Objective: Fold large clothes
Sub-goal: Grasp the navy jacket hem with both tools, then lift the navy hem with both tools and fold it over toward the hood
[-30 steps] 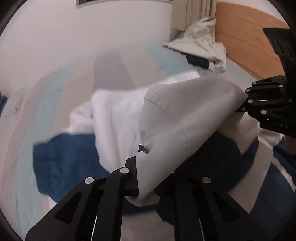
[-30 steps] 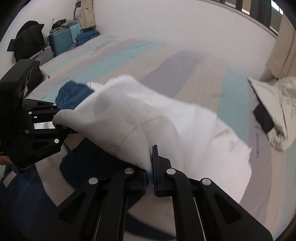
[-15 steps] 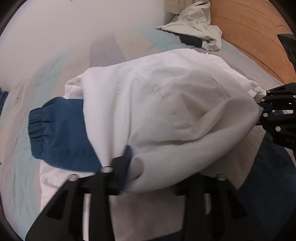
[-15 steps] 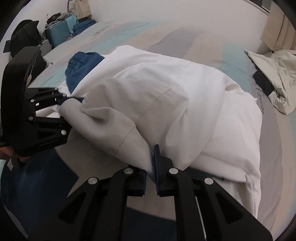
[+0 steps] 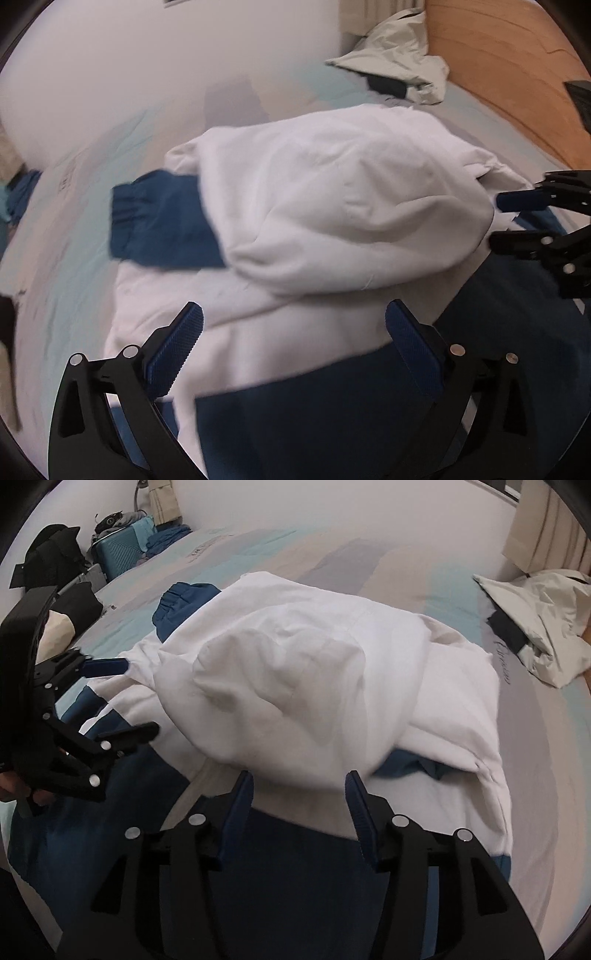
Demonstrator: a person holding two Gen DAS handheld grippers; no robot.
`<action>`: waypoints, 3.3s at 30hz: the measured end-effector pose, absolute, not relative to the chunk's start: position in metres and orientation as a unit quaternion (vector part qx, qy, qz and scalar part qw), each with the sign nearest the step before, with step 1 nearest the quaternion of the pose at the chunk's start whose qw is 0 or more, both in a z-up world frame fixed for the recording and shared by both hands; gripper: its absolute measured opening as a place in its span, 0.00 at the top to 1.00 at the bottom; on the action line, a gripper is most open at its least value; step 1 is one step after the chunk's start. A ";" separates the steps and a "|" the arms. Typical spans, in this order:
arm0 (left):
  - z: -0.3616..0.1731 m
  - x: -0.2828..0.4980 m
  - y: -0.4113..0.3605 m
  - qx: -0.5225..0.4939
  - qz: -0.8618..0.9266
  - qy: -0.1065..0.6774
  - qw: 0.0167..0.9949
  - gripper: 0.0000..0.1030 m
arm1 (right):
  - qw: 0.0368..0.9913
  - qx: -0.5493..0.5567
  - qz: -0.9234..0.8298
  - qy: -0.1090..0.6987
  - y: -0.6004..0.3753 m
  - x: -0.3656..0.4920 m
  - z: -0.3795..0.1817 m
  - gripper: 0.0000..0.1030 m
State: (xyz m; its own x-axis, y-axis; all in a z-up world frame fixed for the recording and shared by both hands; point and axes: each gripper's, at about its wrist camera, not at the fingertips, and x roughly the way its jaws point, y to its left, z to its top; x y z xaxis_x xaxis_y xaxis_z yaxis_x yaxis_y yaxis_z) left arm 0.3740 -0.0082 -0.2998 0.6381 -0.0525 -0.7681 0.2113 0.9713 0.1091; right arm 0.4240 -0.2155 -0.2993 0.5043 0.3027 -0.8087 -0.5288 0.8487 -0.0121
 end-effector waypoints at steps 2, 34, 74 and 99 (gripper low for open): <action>-0.296 0.367 -0.007 0.090 -0.060 0.430 0.896 0.06 | 0.864 -0.123 0.228 0.432 -0.222 0.414 -0.293 0.37; -0.337 0.117 0.052 -0.071 0.002 0.607 0.791 0.06 | 0.797 -0.022 0.060 0.600 -0.401 0.218 -0.342 0.30; -0.328 0.126 0.053 -0.083 -0.075 0.619 0.778 0.87 | 0.777 0.089 0.085 0.618 -0.386 0.203 -0.337 0.86; -0.154 0.243 0.045 0.001 -0.034 0.590 0.807 0.93 | 0.780 0.156 0.219 0.565 -0.382 0.330 -0.199 0.93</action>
State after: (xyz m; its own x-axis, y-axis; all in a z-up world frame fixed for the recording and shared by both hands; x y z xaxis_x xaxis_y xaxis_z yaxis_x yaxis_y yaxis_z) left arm 0.2434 0.0452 -0.1543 0.3025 -0.0531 -0.9517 0.0564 0.9977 -0.0377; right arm 0.3303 -0.3818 -0.1994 0.2649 0.5173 -0.8138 -0.1653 0.8558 0.4902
